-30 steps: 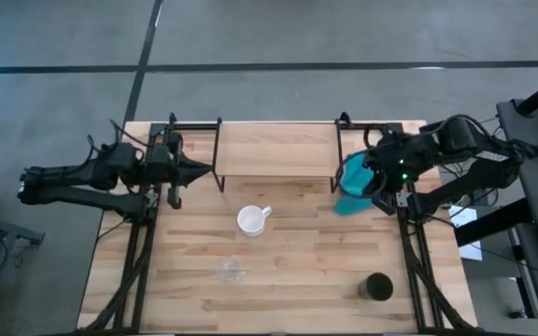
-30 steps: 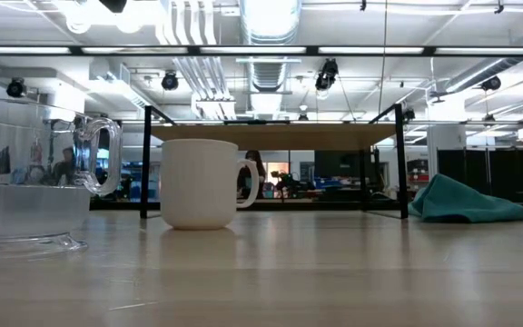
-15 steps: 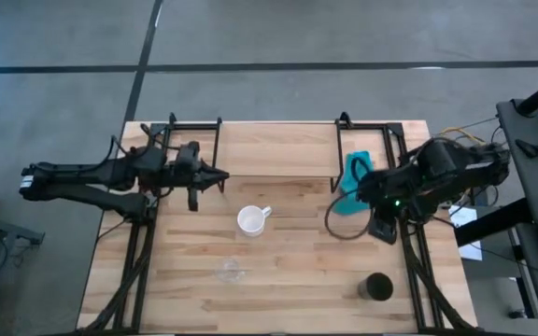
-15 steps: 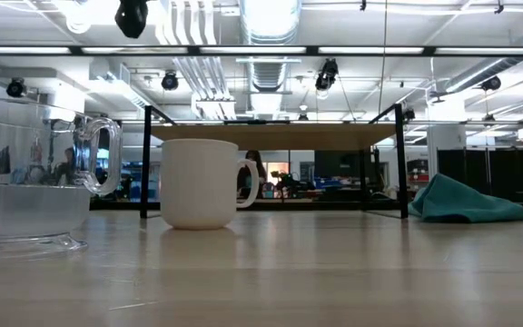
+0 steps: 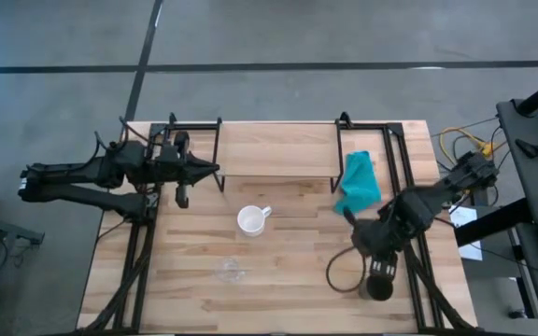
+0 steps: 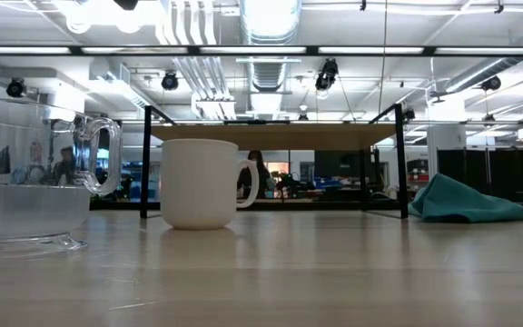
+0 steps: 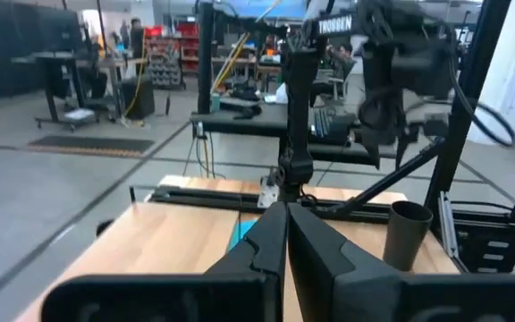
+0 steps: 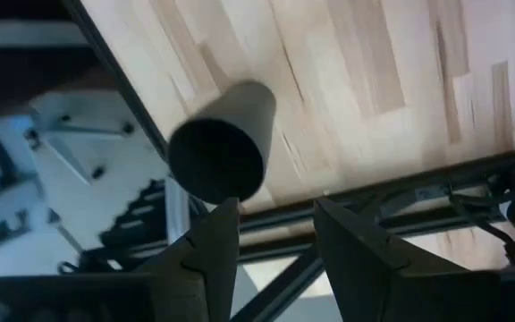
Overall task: Stack small to large cups/mugs on shelf
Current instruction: Put the black cup on the shelf
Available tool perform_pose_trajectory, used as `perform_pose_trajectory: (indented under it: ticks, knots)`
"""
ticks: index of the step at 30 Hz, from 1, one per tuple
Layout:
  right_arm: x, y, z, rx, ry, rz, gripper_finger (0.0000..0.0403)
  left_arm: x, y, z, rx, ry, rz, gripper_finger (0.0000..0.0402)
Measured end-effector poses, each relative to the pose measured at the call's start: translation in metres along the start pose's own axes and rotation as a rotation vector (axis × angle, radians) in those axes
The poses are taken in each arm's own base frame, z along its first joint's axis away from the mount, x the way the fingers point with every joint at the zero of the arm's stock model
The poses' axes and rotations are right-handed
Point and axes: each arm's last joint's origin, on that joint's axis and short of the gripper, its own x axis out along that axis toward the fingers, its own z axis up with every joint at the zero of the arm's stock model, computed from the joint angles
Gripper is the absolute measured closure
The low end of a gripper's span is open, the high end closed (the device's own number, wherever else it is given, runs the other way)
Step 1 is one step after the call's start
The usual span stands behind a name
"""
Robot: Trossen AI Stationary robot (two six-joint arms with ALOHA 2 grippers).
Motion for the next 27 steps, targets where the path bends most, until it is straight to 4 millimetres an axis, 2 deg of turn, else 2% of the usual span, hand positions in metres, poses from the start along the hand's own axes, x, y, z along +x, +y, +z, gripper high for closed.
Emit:
perform_pose_trajectory:
  ticks: [11, 18, 27]
  knots:
    - [0.035, 0.025, 0.0, -0.03, 0.077, -0.105, 0.0262, -0.002, 0.0, 0.002, -0.008, -0.01, -0.001, 0.0402]
    - [0.056, 0.039, -0.002, -0.088, 0.122, -0.171, 0.0262, 0.006, -0.001, 0.004, -0.012, -0.042, -0.014, 0.0402]
    - [0.076, 0.05, 0.001, -0.126, 0.118, -0.254, 0.0262, 0.003, -0.002, 0.01, -0.017, -0.098, -0.033, 0.0402]
